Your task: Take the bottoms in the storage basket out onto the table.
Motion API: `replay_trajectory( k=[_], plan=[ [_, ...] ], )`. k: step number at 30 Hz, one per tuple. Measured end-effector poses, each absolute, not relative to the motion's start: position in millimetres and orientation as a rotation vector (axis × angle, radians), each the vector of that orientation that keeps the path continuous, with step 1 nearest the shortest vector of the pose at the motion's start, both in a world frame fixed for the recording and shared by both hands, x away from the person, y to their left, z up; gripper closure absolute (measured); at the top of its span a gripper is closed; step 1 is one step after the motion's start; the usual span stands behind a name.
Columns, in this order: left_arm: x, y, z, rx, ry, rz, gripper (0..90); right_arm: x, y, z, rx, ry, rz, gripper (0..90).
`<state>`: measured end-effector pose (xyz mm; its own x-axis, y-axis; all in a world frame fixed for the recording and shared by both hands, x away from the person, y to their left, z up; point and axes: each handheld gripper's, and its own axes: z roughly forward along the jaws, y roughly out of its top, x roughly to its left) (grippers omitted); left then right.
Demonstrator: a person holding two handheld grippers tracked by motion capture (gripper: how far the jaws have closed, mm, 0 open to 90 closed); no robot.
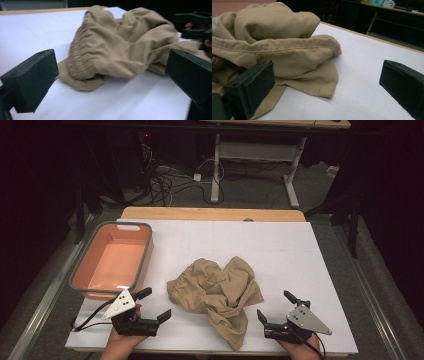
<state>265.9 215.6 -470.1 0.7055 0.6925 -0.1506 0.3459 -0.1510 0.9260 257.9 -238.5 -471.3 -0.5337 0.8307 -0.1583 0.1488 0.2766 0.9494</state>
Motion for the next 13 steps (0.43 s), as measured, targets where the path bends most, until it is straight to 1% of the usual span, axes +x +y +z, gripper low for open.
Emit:
replay_trajectory(
  k=[4, 13],
  plan=[
    [269.4, 211.0, -473.2, 1.777, 0.793, 0.384, 0.0, 256.4, -244.3, -470.2, 0.901, 1.855, 1.286, 0.5],
    [271.4, 207.0, -479.1, 1.805, 0.795, 0.381, 0.0, 256.3, -246.8, -471.8, 0.918, 1.849, 1.274, 0.5]
  ],
)
